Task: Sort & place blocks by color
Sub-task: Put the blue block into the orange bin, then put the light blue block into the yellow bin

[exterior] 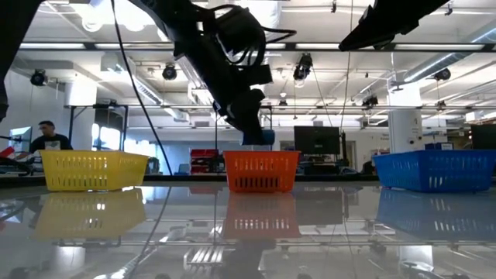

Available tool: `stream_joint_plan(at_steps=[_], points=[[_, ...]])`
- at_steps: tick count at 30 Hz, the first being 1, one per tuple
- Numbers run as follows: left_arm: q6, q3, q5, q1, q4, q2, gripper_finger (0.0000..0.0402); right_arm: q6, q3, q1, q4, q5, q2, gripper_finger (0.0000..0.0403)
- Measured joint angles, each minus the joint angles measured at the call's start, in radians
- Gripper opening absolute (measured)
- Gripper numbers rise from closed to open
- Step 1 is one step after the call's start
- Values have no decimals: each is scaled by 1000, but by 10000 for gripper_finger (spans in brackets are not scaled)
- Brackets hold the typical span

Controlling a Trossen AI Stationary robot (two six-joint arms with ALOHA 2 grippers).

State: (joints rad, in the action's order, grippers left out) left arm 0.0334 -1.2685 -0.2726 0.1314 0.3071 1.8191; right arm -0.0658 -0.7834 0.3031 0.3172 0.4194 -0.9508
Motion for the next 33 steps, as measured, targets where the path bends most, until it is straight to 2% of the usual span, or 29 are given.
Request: stream_joint_plan(at_steps=[7, 23, 33], points=[[-24, 41, -1, 1, -71, -1, 131, -2, 0, 0, 0, 0, 0, 63], [-26, 50, 14, 1, -64, 0, 134, -3, 0, 0, 0, 0, 0, 63], [-30, 94, 19, 1, -94, 0, 169, -2, 0, 0, 0, 0, 0, 63]])
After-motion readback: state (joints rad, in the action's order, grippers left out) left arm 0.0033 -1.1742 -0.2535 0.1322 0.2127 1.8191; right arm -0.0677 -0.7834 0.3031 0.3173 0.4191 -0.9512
